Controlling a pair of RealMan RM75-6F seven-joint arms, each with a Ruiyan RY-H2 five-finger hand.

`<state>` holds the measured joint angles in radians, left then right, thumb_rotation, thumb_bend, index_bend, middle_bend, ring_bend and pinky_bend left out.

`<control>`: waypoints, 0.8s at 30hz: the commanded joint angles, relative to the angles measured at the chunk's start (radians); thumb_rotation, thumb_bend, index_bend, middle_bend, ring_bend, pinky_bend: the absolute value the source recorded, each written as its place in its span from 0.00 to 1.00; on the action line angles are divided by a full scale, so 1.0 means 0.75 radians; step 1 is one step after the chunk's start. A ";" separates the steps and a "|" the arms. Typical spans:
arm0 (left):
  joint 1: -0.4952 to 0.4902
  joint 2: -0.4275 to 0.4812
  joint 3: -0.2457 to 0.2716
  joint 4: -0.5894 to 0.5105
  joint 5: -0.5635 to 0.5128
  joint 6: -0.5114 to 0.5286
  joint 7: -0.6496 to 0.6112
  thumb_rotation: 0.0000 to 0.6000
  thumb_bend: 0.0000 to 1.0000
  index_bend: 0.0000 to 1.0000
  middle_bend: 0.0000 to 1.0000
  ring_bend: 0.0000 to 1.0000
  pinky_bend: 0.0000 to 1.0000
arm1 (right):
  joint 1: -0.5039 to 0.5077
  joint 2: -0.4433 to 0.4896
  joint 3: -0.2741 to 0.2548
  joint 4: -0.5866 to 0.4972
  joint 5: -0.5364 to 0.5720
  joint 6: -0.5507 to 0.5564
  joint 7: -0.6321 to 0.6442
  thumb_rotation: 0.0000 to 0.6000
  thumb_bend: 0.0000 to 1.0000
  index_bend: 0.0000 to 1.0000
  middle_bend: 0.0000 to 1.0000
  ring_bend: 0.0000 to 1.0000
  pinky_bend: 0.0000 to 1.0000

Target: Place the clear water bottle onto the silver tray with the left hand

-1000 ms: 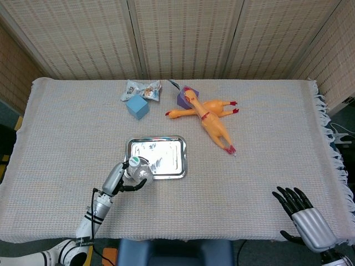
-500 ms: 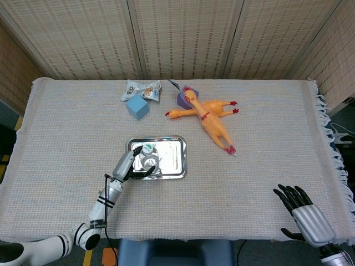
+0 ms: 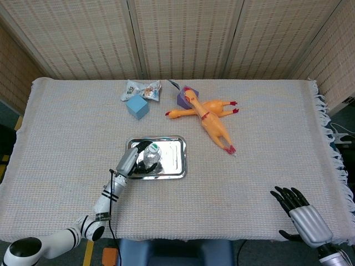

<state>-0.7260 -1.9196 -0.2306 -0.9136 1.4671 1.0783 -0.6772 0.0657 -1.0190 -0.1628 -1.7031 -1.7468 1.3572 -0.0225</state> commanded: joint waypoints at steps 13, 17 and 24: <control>-0.014 0.021 0.034 -0.007 -0.032 -0.042 -0.006 1.00 0.40 0.00 0.00 0.00 0.09 | -0.004 0.001 -0.003 0.002 -0.001 0.011 -0.004 1.00 0.08 0.00 0.00 0.00 0.00; -0.011 0.046 0.048 -0.047 -0.024 -0.040 -0.001 1.00 0.37 0.00 0.00 0.00 0.07 | -0.004 -0.001 -0.003 0.003 -0.004 0.014 -0.004 1.00 0.10 0.00 0.00 0.00 0.00; -0.005 0.109 0.070 -0.145 -0.010 -0.032 0.043 1.00 0.35 0.00 0.00 0.00 0.03 | -0.009 -0.004 -0.003 0.004 -0.003 0.017 -0.036 1.00 0.11 0.00 0.00 0.00 0.00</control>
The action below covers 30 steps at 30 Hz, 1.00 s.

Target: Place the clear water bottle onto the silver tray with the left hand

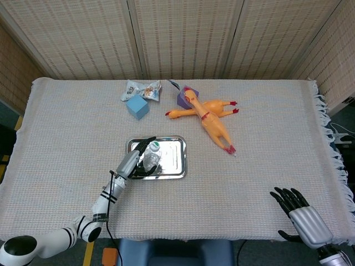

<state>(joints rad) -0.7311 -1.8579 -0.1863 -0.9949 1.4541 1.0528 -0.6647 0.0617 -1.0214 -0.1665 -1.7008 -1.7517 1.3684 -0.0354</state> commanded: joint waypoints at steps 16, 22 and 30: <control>0.003 0.098 0.012 -0.127 -0.008 -0.008 0.046 1.00 0.32 0.00 0.00 0.00 0.02 | -0.007 -0.007 0.007 -0.006 0.018 0.000 -0.042 1.00 0.12 0.00 0.00 0.00 0.00; -0.011 0.194 0.053 -0.206 0.008 -0.086 0.030 1.00 0.29 0.00 0.00 0.00 0.00 | -0.009 -0.011 0.008 -0.006 0.018 0.003 -0.051 1.00 0.12 0.00 0.00 0.00 0.00; -0.005 0.276 0.075 -0.300 0.012 -0.105 0.036 1.00 0.29 0.00 0.00 0.00 0.00 | -0.009 -0.015 0.006 -0.005 0.015 0.002 -0.057 1.00 0.12 0.00 0.00 0.00 0.00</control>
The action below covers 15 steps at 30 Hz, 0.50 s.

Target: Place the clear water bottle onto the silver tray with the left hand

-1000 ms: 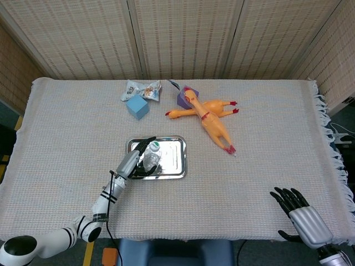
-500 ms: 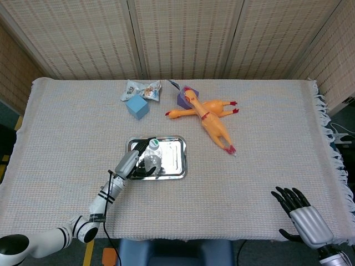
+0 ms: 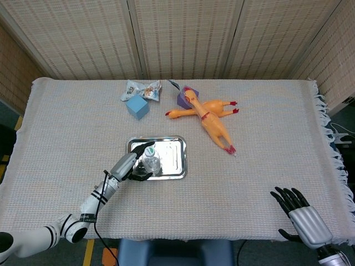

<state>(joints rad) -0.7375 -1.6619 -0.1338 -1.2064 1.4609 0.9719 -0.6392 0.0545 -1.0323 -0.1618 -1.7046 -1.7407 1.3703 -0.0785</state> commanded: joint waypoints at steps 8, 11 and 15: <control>0.038 0.090 0.035 -0.022 0.021 0.060 0.185 1.00 0.29 0.00 0.00 0.00 0.00 | 0.008 -0.001 -0.012 -0.002 -0.012 -0.020 0.006 1.00 0.12 0.00 0.00 0.00 0.00; 0.061 0.109 0.048 -0.012 0.009 0.074 0.239 1.00 0.29 0.00 0.00 0.00 0.00 | 0.008 0.000 -0.015 -0.005 -0.017 -0.020 0.006 1.00 0.12 0.00 0.00 0.00 0.00; 0.120 0.161 0.080 -0.015 0.011 0.133 0.321 1.00 0.29 0.00 0.00 0.00 0.00 | 0.005 0.000 -0.016 -0.005 -0.023 -0.010 0.011 1.00 0.12 0.00 0.00 0.00 0.00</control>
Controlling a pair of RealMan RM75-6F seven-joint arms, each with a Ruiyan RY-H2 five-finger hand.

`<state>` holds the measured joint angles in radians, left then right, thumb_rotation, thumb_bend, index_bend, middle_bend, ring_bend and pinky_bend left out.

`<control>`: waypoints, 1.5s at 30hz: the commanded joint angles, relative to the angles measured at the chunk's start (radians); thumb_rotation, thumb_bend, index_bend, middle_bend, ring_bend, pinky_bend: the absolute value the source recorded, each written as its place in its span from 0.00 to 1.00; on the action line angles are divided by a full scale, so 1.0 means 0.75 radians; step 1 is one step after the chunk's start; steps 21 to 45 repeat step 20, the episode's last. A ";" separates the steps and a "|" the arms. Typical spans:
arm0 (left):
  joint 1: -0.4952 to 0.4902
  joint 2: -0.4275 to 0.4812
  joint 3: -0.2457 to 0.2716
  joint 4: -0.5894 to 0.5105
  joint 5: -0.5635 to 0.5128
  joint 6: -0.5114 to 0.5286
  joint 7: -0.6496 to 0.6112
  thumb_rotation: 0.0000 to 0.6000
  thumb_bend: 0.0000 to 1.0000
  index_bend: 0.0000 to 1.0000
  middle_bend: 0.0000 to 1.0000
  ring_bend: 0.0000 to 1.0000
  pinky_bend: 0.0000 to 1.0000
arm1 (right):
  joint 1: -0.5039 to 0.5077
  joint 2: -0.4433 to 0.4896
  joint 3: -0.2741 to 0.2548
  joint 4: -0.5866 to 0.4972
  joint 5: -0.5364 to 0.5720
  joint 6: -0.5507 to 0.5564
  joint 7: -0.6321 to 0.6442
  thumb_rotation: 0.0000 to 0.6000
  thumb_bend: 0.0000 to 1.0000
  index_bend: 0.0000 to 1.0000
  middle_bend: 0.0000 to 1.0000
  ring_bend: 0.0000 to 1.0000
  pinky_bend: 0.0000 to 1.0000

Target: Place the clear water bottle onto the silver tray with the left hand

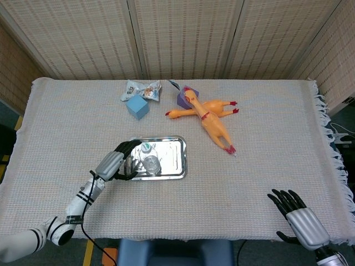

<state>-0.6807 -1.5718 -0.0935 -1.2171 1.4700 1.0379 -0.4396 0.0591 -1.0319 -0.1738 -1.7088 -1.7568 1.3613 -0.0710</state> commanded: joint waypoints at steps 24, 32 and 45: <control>0.733 0.441 0.361 -0.315 0.168 0.816 0.667 1.00 0.34 0.00 0.00 0.00 0.00 | -0.074 -0.096 0.075 0.034 0.044 0.154 -0.098 1.00 0.12 0.00 0.00 0.00 0.00; 0.733 0.441 0.361 -0.315 0.168 0.816 0.667 1.00 0.34 0.00 0.00 0.00 0.00 | -0.074 -0.096 0.075 0.034 0.044 0.154 -0.098 1.00 0.12 0.00 0.00 0.00 0.00; 0.733 0.441 0.361 -0.315 0.168 0.816 0.667 1.00 0.34 0.00 0.00 0.00 0.00 | -0.074 -0.096 0.075 0.034 0.044 0.154 -0.098 1.00 0.12 0.00 0.00 0.00 0.00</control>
